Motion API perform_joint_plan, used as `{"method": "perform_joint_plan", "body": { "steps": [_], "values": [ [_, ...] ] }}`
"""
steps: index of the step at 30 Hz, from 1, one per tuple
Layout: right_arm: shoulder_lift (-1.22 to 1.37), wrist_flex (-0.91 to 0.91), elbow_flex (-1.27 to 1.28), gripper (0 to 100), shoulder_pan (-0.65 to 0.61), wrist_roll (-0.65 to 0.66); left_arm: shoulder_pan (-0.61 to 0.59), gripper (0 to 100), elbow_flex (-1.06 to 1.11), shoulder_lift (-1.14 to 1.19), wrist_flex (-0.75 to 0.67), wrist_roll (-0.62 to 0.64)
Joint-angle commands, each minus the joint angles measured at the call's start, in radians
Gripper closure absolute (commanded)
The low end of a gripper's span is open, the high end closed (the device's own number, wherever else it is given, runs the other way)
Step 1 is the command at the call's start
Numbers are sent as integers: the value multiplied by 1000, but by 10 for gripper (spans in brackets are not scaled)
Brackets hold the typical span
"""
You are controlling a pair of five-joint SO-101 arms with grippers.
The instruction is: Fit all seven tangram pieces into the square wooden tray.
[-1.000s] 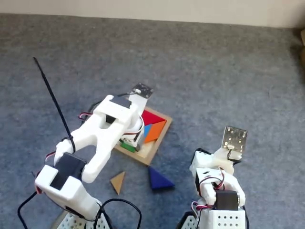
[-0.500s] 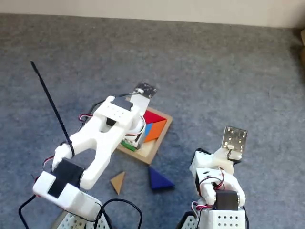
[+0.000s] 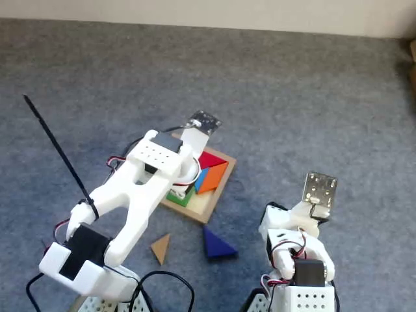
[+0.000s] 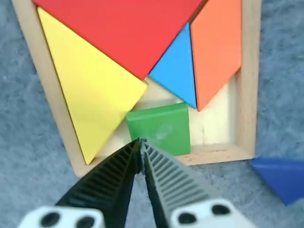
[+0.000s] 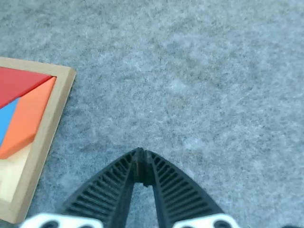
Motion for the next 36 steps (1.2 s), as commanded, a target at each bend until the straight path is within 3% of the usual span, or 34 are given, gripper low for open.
{"method": "perform_joint_plan", "body": {
  "steps": [1,6,11,18,28,36],
  "values": [
    [-18,-22,120,990,10,14,-10,889,-44,-51,60,3],
    [-18,-22,120,990,10,14,-67,763,-54,-42,83,91],
    [-18,-22,120,990,10,14,-79,755,-47,-38,64,97],
    [-18,-22,120,990,10,14,-73,755,111,-38,-155,129],
    [-18,-22,120,990,10,14,-45,758,67,50,-158,132],
    [-18,-22,120,990,10,14,12,884,2,117,-126,124]
  ]
}}
